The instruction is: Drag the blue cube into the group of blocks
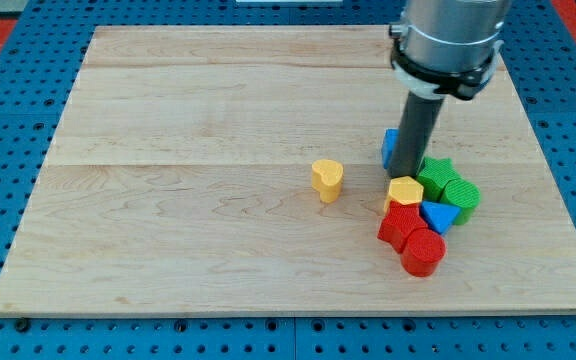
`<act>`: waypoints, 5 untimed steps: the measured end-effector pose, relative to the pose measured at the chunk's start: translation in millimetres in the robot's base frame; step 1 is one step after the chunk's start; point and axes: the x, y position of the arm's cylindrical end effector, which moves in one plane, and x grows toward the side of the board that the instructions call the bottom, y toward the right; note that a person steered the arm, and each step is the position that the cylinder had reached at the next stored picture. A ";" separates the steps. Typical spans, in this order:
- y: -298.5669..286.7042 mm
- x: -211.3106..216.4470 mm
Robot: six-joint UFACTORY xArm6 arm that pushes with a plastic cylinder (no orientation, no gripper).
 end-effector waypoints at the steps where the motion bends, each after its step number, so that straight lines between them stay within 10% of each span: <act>1: -6.1 -32.4; 3: -3.6 -106.7; 5: 32.6 -56.0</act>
